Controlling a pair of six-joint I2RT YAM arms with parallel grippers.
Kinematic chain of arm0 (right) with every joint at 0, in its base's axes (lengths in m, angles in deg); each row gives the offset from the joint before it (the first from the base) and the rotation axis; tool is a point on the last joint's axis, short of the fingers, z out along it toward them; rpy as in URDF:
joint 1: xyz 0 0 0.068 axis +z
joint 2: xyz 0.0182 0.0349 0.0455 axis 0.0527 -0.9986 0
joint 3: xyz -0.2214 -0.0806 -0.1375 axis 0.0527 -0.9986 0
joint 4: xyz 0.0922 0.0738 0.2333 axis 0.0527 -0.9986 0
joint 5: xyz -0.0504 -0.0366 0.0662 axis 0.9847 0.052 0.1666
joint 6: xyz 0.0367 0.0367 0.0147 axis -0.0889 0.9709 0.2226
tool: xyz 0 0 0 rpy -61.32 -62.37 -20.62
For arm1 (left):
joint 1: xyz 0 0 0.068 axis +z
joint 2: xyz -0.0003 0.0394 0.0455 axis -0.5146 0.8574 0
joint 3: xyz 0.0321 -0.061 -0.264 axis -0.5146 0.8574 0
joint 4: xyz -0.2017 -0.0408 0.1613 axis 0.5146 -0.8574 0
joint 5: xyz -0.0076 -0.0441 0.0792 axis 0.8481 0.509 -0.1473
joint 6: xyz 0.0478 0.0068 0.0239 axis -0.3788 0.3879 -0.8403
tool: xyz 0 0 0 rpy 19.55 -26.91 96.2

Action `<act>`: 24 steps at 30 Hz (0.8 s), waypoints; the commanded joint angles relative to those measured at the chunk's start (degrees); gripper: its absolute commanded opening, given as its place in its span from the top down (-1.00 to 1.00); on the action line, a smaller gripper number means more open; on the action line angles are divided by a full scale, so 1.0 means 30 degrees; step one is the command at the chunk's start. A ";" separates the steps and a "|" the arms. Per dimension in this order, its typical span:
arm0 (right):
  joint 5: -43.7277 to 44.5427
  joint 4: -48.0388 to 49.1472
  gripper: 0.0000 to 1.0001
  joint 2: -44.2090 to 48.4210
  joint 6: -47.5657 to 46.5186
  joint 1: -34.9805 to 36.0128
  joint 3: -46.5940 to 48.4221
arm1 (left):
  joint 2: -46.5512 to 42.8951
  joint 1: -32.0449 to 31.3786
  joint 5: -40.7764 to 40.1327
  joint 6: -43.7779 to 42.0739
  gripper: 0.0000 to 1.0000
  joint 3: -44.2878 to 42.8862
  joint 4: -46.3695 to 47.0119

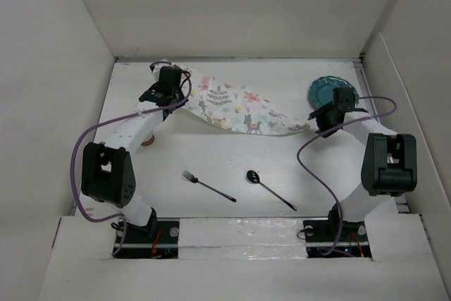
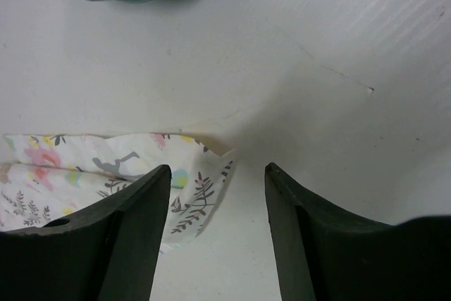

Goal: Set the dinner table for one person

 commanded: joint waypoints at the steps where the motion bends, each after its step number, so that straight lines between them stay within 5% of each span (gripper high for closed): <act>1: 0.0274 -0.0368 -0.24 0.0131 -0.0439 0.0546 -0.0145 | -0.0884 -0.0055 -0.0045 -0.0404 1.00 0.0718 -0.0011; 19: -0.0341 -0.0514 -0.05 -0.2065 0.1728 0.1601 0.1436 | -0.1324 -0.0055 0.0248 -0.1049 1.00 0.1159 0.0693; 24: -0.0224 -0.0690 0.40 -0.2213 0.2022 0.1601 0.1642 | -0.1383 -0.0055 0.0131 -0.1079 1.00 0.1101 0.0693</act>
